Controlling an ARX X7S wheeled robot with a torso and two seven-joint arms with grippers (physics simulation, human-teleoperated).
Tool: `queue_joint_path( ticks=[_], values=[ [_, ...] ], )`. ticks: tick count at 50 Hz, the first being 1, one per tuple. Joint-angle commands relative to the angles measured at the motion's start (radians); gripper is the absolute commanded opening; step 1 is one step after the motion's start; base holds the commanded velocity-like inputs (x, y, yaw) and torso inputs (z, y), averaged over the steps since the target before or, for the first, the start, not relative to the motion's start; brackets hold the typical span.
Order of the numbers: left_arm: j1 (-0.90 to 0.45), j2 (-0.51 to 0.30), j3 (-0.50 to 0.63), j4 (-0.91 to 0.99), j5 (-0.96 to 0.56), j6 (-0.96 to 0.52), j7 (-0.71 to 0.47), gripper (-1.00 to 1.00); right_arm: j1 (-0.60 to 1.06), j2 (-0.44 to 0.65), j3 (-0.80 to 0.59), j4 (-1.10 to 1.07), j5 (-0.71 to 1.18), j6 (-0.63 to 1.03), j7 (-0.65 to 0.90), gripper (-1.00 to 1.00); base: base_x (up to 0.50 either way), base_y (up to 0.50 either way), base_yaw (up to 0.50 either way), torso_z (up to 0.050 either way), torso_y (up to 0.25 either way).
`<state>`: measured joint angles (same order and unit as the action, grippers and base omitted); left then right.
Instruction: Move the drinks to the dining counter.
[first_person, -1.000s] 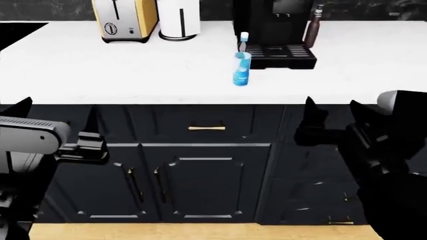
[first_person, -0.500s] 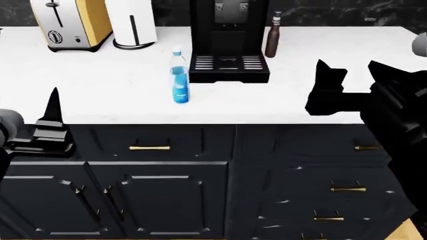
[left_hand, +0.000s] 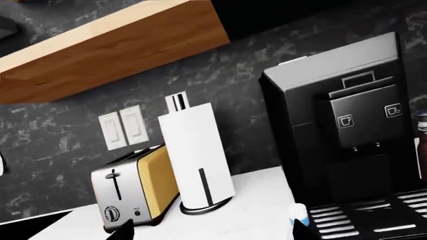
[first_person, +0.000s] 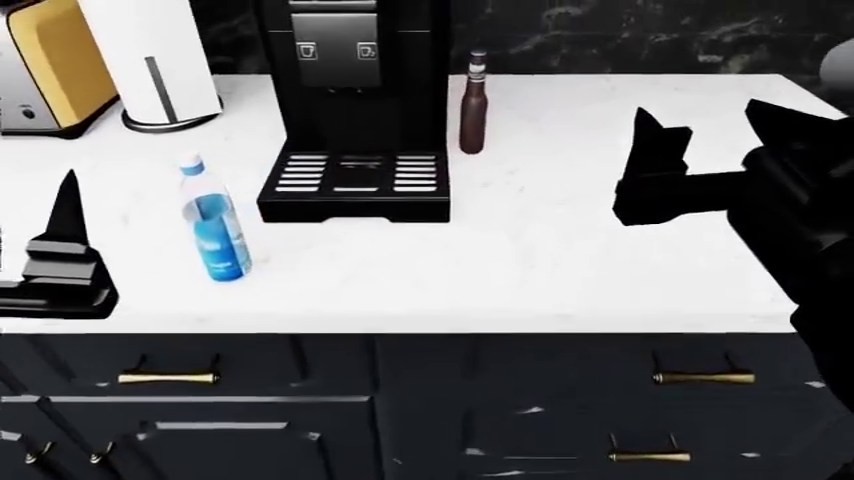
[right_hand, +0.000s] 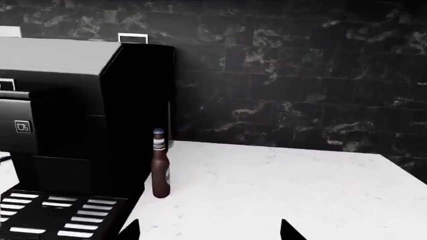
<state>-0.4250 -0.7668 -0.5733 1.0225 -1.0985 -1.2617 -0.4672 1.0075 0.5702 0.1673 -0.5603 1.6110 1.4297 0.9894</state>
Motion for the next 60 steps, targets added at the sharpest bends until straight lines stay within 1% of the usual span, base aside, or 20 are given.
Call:
queue_joint_path(
  ticks=[1, 7, 10, 15, 17, 21, 25, 30, 41, 49, 51, 52, 53, 54, 55, 56, 57, 58, 59, 60],
  values=[
    [0.043, -0.037, -0.16, -0.001, -0.162, 0.0, -0.057, 1.0, -0.005, 0.019, -0.038, -0.027, -0.053, 0.002, -0.053, 1.0, 0.5, -0.19, 0.0, 0.0, 0.0],
    [0.117, -0.048, -0.255, 0.019, -0.196, 0.025, -0.057, 1.0, -0.011, 0.034, -0.048, -0.043, -0.077, -0.005, -0.059, 1.0, 0.5, -0.1, 0.0, 0.0, 0.002],
    [0.172, -0.062, -0.288, 0.022, -0.206, 0.066, -0.064, 1.0, -0.011, 0.041, -0.058, -0.058, -0.094, -0.007, -0.069, 1.0, 0.5, -0.08, 0.0, 0.0, 0.0],
    [0.273, -0.099, -0.338, 0.023, -0.226, 0.153, -0.089, 1.0, -0.017, 0.04, -0.055, -0.048, -0.068, -0.02, -0.05, 1.0, 0.5, -0.08, 0.0, 0.0, 0.002],
    [0.298, -0.109, -0.34, 0.022, -0.226, 0.178, -0.097, 1.0, -0.021, 0.042, -0.055, -0.05, -0.077, -0.026, -0.045, 1.0, 0.5, -0.08, 0.0, 0.0, 0.0],
    [0.333, -0.12, -0.342, 0.021, -0.222, 0.215, -0.105, 1.0, -0.021, 0.048, -0.059, -0.054, -0.073, -0.029, -0.036, 1.0, 0.02, 0.0, 0.0, 0.0, 0.003],
    [0.355, -0.122, -0.314, 0.019, -0.19, 0.244, -0.105, 1.0, -0.028, 0.053, -0.063, -0.058, -0.069, -0.033, -0.037, 1.0, 0.0, 0.0, 0.0, 0.0, 0.0],
    [0.388, -0.121, -0.309, 0.019, -0.169, 0.27, -0.1, 1.0, -0.019, 0.057, -0.066, -0.056, -0.064, -0.041, -0.035, 1.0, 0.0, 0.0, 0.0, 0.0, 0.0],
    [0.442, -0.142, -0.336, 0.019, -0.183, 0.311, -0.111, 1.0, -0.026, 0.067, -0.075, -0.066, -0.066, -0.054, -0.044, 1.0, 0.45, 0.0, 0.0, 0.0, 0.0],
    [0.483, -0.17, -0.371, 0.017, -0.221, 0.344, -0.134, 1.0, -0.035, 0.078, -0.081, -0.07, -0.054, -0.06, -0.035, 1.0, 0.0, 0.0, 0.0, 0.0, 0.002],
    [0.488, -0.189, -0.397, 0.008, -0.274, 0.347, -0.151, 1.0, -0.039, 0.078, -0.085, -0.069, -0.057, -0.062, -0.038, 1.0, 0.0, 0.0, 0.0, 0.0, 0.0],
    [0.492, -0.188, -0.419, -0.004, -0.337, 0.365, -0.126, 1.0, -0.041, 0.078, -0.087, -0.071, -0.061, -0.063, -0.04, 1.0, 0.0, 0.0, 0.0, 0.0, 0.0],
    [0.505, -0.201, -0.463, 0.0, -0.376, 0.364, -0.119, 1.0, -0.045, 0.078, -0.088, -0.071, -0.066, -0.065, -0.046, 1.0, 0.0, 0.0, 0.0, 0.0, 0.0],
    [0.526, -0.21, -0.512, -0.021, -0.469, 0.371, -0.1, 1.0, -0.05, 0.079, -0.088, -0.072, -0.072, -0.067, -0.051, 1.0, 0.0, 0.0, 0.0, 0.0, 0.0],
    [0.534, -0.211, -0.542, -0.026, -0.496, 0.371, -0.096, 1.0, -0.052, 0.08, -0.088, -0.072, -0.073, -0.068, -0.052, 1.0, 0.0, 0.0, 0.0, 0.0, 0.0],
    [0.554, -0.209, -0.612, -0.039, -0.557, 0.366, -0.067, 1.0, -0.055, 0.082, -0.089, -0.073, -0.076, -0.069, -0.054, 1.0, 0.0, 0.0, 0.0, 0.0, 0.0],
    [0.567, -0.206, -0.646, -0.05, -0.6, 0.366, -0.061, 1.0, -0.058, 0.083, -0.089, -0.074, -0.078, -0.071, -0.056, 1.0, 0.0, 0.0, 0.0, 0.0, 0.0],
    [0.586, -0.198, -0.717, -0.07, -0.685, 0.368, -0.022, 1.0, -0.063, 0.083, -0.089, -0.074, -0.083, -0.073, -0.061, 1.0, 0.0, 0.0, 0.0, 0.0, 0.0],
    [0.603, -0.197, -0.741, -0.083, -0.733, 0.362, -0.001, 1.0, -0.064, 0.083, -0.089, -0.073, -0.085, -0.075, -0.062, 1.0, 0.0, 0.0, 0.0, 0.0, 0.0],
    [0.622, -0.186, -0.81, -0.097, -0.792, 0.352, 0.023, 1.0, -0.061, 0.083, -0.091, -0.072, -0.083, -0.076, -0.063, 1.0, 0.0, 0.0, 0.0, 0.0, 0.0]
  ],
)
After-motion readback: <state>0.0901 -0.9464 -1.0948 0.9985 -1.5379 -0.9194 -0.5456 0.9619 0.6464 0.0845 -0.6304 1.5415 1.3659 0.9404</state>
